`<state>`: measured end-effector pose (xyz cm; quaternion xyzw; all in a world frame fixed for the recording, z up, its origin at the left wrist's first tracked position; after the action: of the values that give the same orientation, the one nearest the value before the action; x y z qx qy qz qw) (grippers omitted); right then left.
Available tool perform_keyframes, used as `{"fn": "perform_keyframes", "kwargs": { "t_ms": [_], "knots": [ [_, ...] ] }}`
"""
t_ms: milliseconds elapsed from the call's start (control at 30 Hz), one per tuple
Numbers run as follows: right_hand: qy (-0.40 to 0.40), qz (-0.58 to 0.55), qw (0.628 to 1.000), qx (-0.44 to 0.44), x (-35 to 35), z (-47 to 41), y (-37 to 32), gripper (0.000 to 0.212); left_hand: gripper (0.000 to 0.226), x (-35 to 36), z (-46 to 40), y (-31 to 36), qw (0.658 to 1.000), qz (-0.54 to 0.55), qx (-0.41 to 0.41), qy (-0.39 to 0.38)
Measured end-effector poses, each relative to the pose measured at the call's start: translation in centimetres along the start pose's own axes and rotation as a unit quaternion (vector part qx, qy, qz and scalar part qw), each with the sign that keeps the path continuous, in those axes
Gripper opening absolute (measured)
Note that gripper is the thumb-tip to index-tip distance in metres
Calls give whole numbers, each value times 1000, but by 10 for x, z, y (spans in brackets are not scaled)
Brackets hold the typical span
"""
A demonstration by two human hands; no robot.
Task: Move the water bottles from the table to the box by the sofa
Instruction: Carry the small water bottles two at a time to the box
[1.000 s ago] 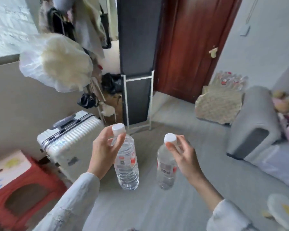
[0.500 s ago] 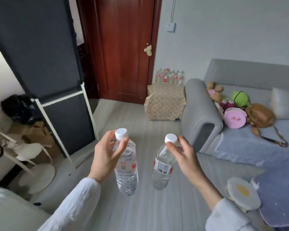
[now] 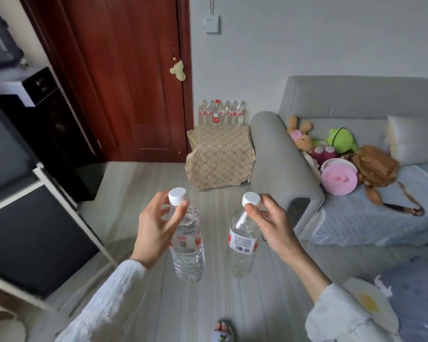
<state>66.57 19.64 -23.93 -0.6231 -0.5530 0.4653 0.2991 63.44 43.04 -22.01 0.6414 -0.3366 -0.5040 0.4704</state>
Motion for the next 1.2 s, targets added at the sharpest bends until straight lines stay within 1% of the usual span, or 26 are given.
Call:
{"fn": "perform_keyframes", "kwargs": {
  "t_ms": [100, 133, 267, 400, 600, 767, 867, 967, 1067, 1200],
  "knots": [
    [-16, 16, 1000, -8, -7, -65, 25, 12, 16, 24, -65, 7, 1000, -6, 0, -8],
    [-18, 22, 1000, -9, -9, -87, 32, 11, 15, 30, -85, 11, 1000, -8, 2, -8],
    [-30, 37, 999, -16, -14, -167, 61, 28, 12, 45, -164, 16, 1000, 1, 3, 3],
    [-38, 25, 999, -5, -11, -242, 97, 11, 10, 60, -242, 19, 1000, -5, 9, 11],
    [-36, 45, 998, -1, 12, -357, 156, 21, 8, 78, -375, 4, 1000, -23, 10, -4],
    [-39, 57, 998, -2, 37, -459, 194, 17, 14, 89, -492, -2, 999, -28, 14, -34],
    [-35, 66, 997, -3, 45, -512, 213, 11, 17, 94, -559, -2, 999, -27, 11, -36],
    [-18, 80, 997, 9, 47, -561, 234, 16, 16, 101, -617, -4, 998, -34, 8, -43],
    [-24, 98, 995, 16, 51, -608, 259, 16, 16, 110, -671, -9, 998, -35, -1, -48],
    [-36, 117, 992, 17, 53, -670, 298, 19, 31, 134, -738, -21, 997, -42, -13, -60]
  ]
}}
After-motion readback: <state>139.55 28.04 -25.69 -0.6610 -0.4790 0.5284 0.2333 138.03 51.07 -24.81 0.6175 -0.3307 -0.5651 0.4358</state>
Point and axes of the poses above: each hand's wrist, its own z-axis away from the middle knuckle, its own x-axis out of the palm, y = z × x, the point moved 9 cm from there along -z, towards the middle knuckle, and after that the axes turned 13 degrees about -x, right-handed, at the moved point
